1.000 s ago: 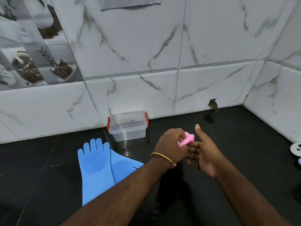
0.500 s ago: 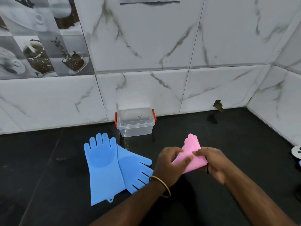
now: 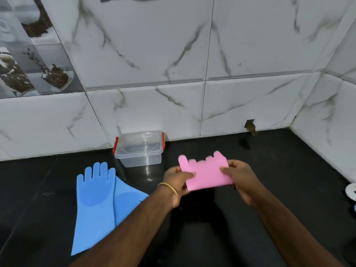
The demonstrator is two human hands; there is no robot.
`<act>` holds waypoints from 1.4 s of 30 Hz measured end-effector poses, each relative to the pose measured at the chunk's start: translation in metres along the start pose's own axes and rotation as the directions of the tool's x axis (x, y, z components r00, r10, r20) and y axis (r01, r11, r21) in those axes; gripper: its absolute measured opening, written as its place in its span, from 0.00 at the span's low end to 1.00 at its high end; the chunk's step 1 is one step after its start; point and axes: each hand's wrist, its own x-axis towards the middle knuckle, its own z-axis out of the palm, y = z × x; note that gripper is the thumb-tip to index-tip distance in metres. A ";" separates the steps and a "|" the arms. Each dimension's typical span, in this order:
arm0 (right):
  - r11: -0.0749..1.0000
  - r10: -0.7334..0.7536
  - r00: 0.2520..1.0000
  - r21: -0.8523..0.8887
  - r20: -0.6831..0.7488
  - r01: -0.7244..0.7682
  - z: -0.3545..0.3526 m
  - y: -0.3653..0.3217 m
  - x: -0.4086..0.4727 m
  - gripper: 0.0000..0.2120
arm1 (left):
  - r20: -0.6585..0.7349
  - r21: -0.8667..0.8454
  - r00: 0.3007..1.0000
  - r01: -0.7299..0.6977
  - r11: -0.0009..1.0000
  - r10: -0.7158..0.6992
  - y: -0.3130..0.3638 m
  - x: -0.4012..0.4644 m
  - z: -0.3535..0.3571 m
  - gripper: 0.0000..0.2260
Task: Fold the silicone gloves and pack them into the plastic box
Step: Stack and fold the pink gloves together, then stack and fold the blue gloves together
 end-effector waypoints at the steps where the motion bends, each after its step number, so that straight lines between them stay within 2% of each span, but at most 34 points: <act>1: 0.999 -0.050 0.999 0.010 0.006 0.050 -0.001 -0.006 0.007 0.11 | -0.043 0.030 0.993 -0.109 0.994 0.110 0.008 0.002 0.007 0.18; 3: 0.989 -0.140 0.990 0.051 0.007 0.139 -0.003 -0.011 0.016 0.13 | -0.108 0.101 0.951 -0.279 0.955 0.289 0.016 0.005 0.016 0.20; 5: 0.981 -0.191 0.981 0.021 -0.012 0.192 -0.005 -0.006 0.021 0.13 | -0.156 0.136 0.922 -0.335 0.932 0.354 0.012 0.011 0.020 0.21; 8: 0.987 -0.154 0.987 -0.060 -0.047 0.151 -0.003 0.027 0.029 0.14 | -0.218 0.167 0.935 -0.246 0.955 0.279 -0.016 0.027 0.018 0.20; 12: 0.960 0.046 0.998 -0.275 -0.049 -0.058 -0.003 0.089 0.033 0.11 | -0.273 0.280 0.953 -0.056 0.958 0.135 -0.068 0.044 0.012 0.17; 16: 0.914 0.075 0.995 -0.394 -0.073 -0.097 -0.006 0.109 0.036 0.11 | -0.266 0.388 0.954 -0.021 0.921 0.134 -0.086 0.054 0.006 0.16; 19: 0.893 0.097 0.992 -0.434 -0.080 -0.122 -0.006 0.110 0.039 0.09 | -0.252 0.389 0.962 0.000 0.921 0.106 -0.083 0.056 0.003 0.16; 22: 0.882 0.086 0.992 -0.456 -0.088 -0.117 -0.007 0.113 0.040 0.11 | -0.251 0.372 0.965 0.021 0.928 0.079 -0.081 0.055 0.004 0.17; 26: 0.870 0.058 0.984 -0.476 -0.167 -0.132 -0.015 0.113 0.038 0.13 | -0.197 0.323 0.978 -0.006 0.946 0.073 -0.075 0.050 0.014 0.21; 28: 0.820 0.035 0.992 -0.563 -0.125 -0.100 0.047 0.106 0.019 0.16 | -0.196 0.252 0.979 0.003 0.968 0.048 -0.066 0.032 -0.059 0.24; 32: 0.640 -0.071 0.956 -0.748 -0.285 -0.175 0.029 0.088 0.015 0.29 | -0.135 0.365 0.987 -0.028 0.931 0.082 -0.061 0.030 -0.053 0.23; 34: 0.622 -0.163 0.935 -0.768 -0.316 -0.152 0.032 0.074 0.015 0.33 | -0.114 0.402 0.988 -0.052 0.914 0.106 -0.050 0.027 -0.059 0.20; 36: 0.617 -0.282 0.928 -0.787 -0.243 -0.019 0.067 0.059 0.007 0.33 | -0.116 0.433 0.981 -0.092 0.897 0.156 -0.036 0.020 -0.094 0.18; 38: 0.633 -0.303 0.941 -0.769 -0.150 0.081 0.106 0.055 -0.001 0.29 | -0.149 0.455 0.963 -0.136 0.880 0.226 -0.026 0.015 -0.130 0.16; 40: 0.725 -0.185 0.981 -0.682 -0.064 0.092 0.144 0.056 -0.010 0.26 | -0.195 0.470 0.942 -0.154 0.869 0.273 -0.017 0.010 -0.167 0.13; 42: 0.751 -0.061 0.995 -0.653 0.072 0.094 0.176 0.065 -0.017 0.24 | -0.240 0.490 0.929 -0.135 0.861 0.282 -0.012 0.006 -0.199 0.10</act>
